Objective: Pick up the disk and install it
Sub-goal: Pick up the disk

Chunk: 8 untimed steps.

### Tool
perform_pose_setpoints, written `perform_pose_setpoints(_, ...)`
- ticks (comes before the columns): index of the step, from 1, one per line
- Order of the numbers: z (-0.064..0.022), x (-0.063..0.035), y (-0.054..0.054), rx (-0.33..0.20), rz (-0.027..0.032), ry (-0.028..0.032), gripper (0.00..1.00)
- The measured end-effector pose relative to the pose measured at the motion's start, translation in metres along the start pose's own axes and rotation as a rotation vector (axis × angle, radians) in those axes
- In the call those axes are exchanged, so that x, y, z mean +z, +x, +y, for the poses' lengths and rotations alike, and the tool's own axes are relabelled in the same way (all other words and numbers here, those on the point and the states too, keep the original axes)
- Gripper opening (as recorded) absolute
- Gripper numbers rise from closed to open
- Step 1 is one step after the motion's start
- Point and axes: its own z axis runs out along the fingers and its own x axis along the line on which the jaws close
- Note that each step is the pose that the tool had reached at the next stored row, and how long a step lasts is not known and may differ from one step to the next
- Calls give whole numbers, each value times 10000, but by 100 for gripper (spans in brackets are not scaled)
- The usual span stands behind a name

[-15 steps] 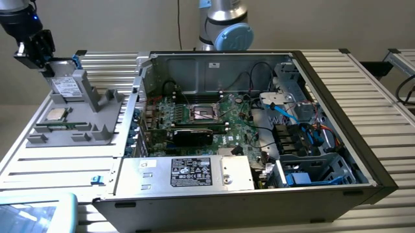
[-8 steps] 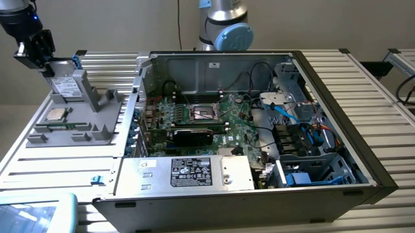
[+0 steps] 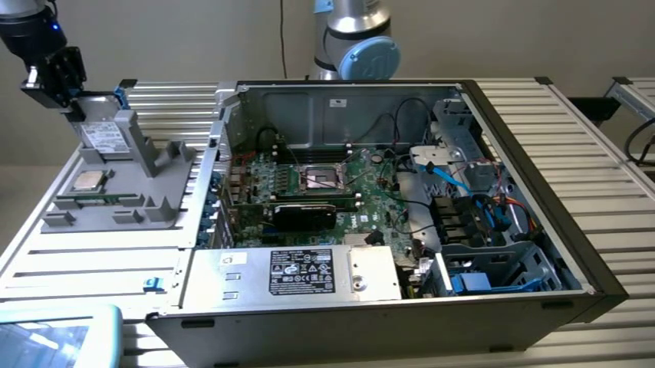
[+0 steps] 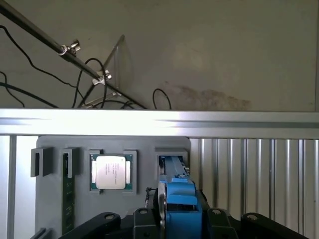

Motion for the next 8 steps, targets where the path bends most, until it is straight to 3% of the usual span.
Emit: perform_pose_setpoints(8, 0, 4, 0, 0, 44, 3, 40)
